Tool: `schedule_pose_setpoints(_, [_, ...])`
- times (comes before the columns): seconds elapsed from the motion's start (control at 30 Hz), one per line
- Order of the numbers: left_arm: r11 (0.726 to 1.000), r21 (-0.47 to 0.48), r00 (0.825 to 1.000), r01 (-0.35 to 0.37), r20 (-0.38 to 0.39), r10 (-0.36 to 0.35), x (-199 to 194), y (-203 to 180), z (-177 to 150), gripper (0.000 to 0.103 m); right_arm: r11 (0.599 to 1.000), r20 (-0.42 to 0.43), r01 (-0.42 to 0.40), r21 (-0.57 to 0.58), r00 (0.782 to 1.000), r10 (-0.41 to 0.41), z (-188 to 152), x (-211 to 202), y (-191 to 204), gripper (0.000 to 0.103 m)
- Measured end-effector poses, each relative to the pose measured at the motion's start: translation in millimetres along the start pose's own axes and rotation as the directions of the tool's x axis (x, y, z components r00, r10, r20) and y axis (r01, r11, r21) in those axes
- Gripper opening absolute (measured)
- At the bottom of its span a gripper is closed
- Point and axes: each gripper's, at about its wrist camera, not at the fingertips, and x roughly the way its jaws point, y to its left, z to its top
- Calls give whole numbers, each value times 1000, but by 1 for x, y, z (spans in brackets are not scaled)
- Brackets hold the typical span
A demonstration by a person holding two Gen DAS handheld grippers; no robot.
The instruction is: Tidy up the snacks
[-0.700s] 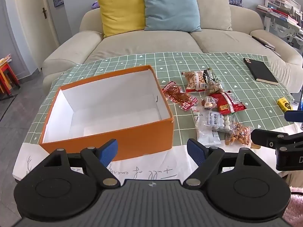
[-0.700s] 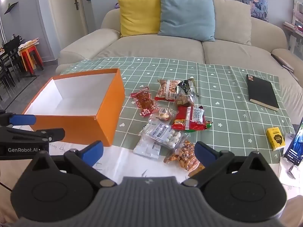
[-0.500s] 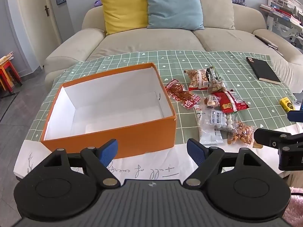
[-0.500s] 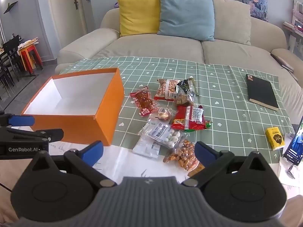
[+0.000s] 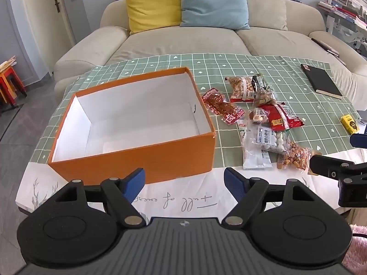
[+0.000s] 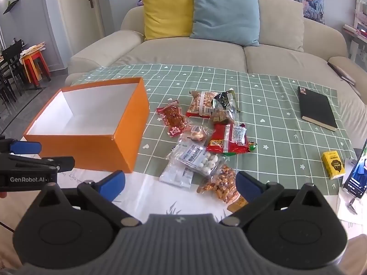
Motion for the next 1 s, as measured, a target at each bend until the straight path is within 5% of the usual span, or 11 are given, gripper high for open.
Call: schedule_pose_setpoints(1.0, [1000, -9, 999, -16, -34, 16, 5, 0, -1, 92, 1000, -35, 1, 7, 999, -1, -4, 8, 0, 99])
